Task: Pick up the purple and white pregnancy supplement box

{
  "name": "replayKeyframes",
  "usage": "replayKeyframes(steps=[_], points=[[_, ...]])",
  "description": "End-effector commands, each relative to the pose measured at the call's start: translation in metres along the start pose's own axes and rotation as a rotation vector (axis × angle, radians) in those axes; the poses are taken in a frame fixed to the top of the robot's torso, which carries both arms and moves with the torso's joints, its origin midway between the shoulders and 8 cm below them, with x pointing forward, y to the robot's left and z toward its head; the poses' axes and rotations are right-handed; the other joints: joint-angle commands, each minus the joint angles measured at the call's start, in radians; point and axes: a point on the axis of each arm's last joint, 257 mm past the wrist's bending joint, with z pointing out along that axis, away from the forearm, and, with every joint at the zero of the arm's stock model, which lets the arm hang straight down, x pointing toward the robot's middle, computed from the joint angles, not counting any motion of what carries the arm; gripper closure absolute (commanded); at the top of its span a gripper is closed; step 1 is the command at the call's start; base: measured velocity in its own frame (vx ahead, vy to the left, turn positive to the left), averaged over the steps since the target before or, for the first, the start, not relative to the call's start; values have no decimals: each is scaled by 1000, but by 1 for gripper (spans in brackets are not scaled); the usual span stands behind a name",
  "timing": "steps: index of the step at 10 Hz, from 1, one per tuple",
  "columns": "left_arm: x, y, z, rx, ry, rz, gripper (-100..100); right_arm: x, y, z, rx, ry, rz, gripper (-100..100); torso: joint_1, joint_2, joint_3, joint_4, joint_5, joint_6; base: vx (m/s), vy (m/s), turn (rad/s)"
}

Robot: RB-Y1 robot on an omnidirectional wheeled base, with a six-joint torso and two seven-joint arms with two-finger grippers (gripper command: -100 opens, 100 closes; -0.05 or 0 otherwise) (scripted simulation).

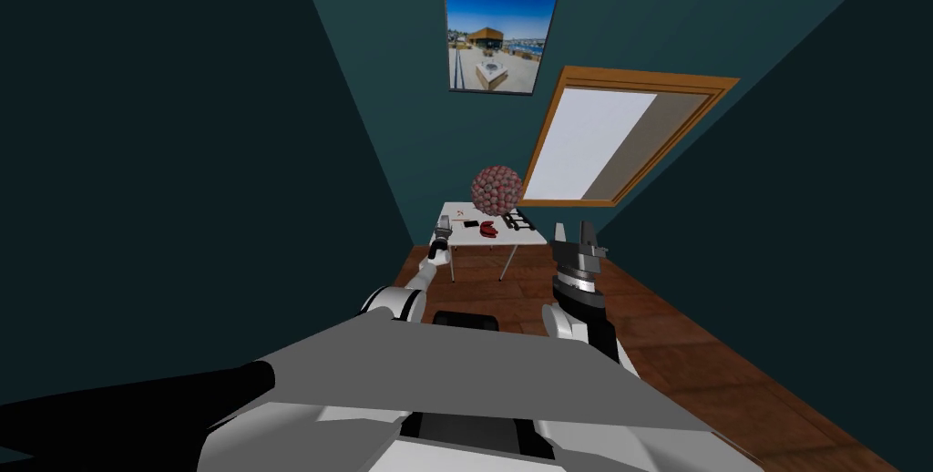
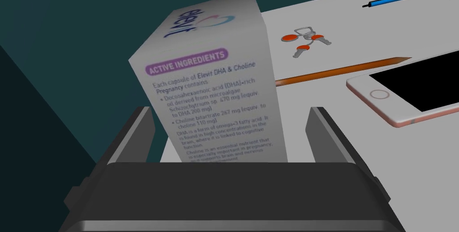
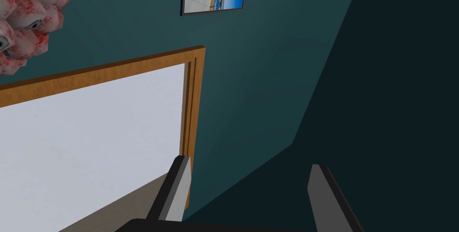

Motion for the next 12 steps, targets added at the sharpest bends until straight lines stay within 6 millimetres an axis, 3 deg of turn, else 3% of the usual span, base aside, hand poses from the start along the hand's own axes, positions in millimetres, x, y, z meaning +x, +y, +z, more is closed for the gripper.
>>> replayKeyframes(steps=[1,3,4,8,9,10,11,12], points=[[7,9,9,-17,-2,-8,-100,0,0,0,0,0,0,0,0,0,0,0,0,0,-72,5,49],[9,11,10,-20,-1,-8,-100,0,0,0,0,0,0,0,0,-2,-1,0,0,0,-16,0,0],[9,12,10,-22,-2,-8,100,0,0,0,0,0,0,0,0,-3,-2,-1,0,0,0,0,0],[10,11,11,-20,0,-11,100,0,0,0,0,0,0,0,-1,-5,-3,-2,-1,1,0,0,0],[10,11,11,-20,0,-11,0,0,0,0,0,0,0,0,-1,-5,-3,-2,-1,0,0,0,0],[-2,11,1,-25,-18,10,100,0,0,0,0,0,0,0,-1,-5,-3,-2,-1,0,65,-6,-100],[-3,0,-4,-4,-7,6,100,0,0,0,0,0,0,0,-2,-7,-5,-3,-1,1,86,-2,-45],[-9,4,-10,-15,-18,21,100,0,0,0,0,0,0,0,-1,-11,-7,-5,-1,1,107,-3,-80]])
